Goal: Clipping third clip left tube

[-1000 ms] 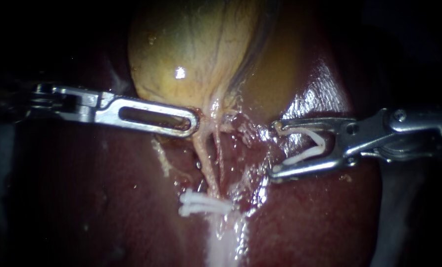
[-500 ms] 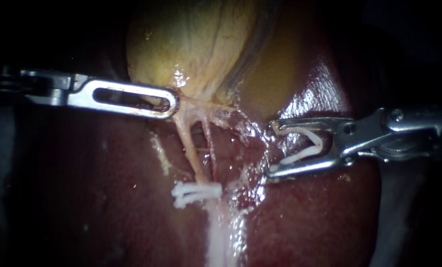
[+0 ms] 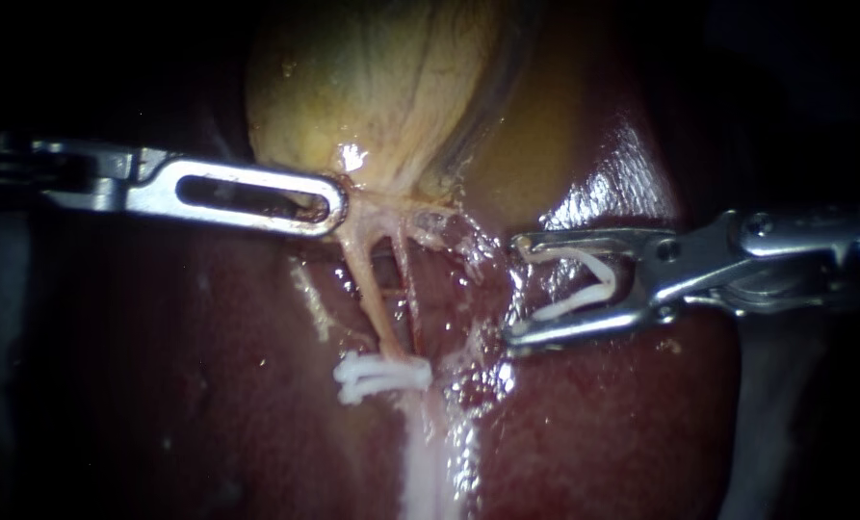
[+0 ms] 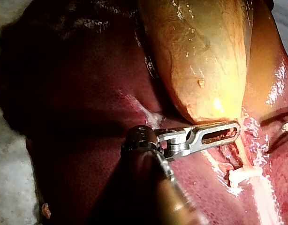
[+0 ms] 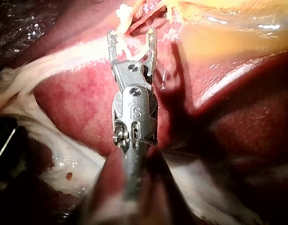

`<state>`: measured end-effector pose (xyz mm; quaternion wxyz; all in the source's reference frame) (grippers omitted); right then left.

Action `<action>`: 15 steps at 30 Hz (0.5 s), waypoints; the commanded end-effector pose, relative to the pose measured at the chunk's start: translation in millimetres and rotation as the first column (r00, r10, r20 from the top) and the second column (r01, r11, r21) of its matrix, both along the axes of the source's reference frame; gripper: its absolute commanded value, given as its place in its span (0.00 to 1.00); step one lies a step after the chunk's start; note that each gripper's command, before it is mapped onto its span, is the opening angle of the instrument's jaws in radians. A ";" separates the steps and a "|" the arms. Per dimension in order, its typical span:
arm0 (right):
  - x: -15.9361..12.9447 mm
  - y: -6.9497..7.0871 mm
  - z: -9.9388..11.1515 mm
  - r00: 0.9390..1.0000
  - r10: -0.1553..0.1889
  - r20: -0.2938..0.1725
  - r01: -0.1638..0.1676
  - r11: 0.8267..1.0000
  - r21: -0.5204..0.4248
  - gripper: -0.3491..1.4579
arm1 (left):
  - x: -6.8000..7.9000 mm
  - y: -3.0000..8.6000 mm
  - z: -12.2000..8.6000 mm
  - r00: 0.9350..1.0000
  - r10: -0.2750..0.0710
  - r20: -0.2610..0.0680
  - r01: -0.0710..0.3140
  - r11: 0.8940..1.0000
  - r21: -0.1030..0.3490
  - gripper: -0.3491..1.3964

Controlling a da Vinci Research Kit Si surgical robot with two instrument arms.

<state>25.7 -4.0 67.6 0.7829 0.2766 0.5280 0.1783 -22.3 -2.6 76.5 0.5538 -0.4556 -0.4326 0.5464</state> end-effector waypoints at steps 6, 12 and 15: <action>2.6 -0.7 0.8 1.000 -0.005 -0.008 0.005 1.000 0.011 0.47 | 0.0 -0.1 0.1 1.000 0.000 -0.001 0.000 1.000 -0.001 0.00; 4.8 -1.3 1.8 1.000 -0.009 -0.012 0.010 1.000 0.015 0.47 | -0.1 -0.3 -0.2 1.000 -0.001 -0.001 0.001 1.000 -0.001 0.00; 5.9 -1.7 2.5 1.000 -0.015 -0.009 0.016 1.000 0.019 0.47 | -0.1 -0.3 -0.2 1.000 -0.002 -0.002 0.002 1.000 -0.001 0.00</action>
